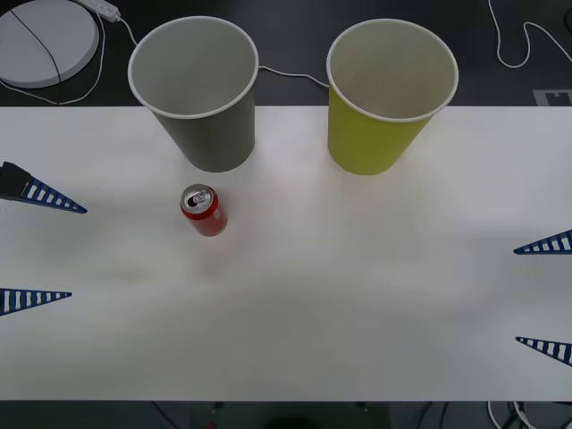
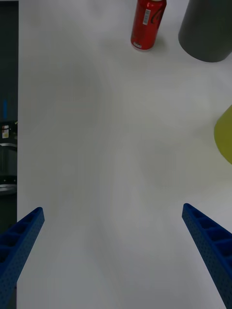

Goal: Put the can into the green bin and the plastic bottle into the gray bin

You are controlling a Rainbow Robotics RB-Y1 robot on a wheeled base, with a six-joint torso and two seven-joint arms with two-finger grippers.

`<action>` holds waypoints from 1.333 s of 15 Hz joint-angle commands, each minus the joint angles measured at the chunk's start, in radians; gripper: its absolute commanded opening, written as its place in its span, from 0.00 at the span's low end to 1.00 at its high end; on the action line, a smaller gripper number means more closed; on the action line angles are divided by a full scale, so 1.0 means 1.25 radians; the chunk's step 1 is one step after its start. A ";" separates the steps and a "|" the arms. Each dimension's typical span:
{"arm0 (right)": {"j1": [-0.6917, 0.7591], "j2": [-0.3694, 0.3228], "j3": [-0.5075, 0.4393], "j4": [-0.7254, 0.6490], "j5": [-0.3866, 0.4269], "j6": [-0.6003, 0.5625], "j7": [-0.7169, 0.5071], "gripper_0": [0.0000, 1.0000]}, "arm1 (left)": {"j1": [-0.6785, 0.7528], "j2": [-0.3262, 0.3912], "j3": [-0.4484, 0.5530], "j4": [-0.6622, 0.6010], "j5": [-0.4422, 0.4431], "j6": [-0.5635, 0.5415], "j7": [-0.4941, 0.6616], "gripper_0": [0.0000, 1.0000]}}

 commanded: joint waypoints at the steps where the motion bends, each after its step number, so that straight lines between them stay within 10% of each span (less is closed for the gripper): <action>1: 0.000 0.000 0.000 0.000 0.000 0.000 0.000 1.00 | 0.000 0.000 0.000 0.000 0.000 0.000 0.000 1.00; 14: 0.000 0.000 0.000 0.000 0.000 0.000 0.000 1.00 | -0.004 0.017 -0.108 0.193 0.126 0.067 -0.047 1.00; 20: 0.000 0.000 0.000 0.000 0.000 0.000 0.000 1.00 | -0.002 -0.031 -0.215 0.380 0.298 0.204 -0.232 1.00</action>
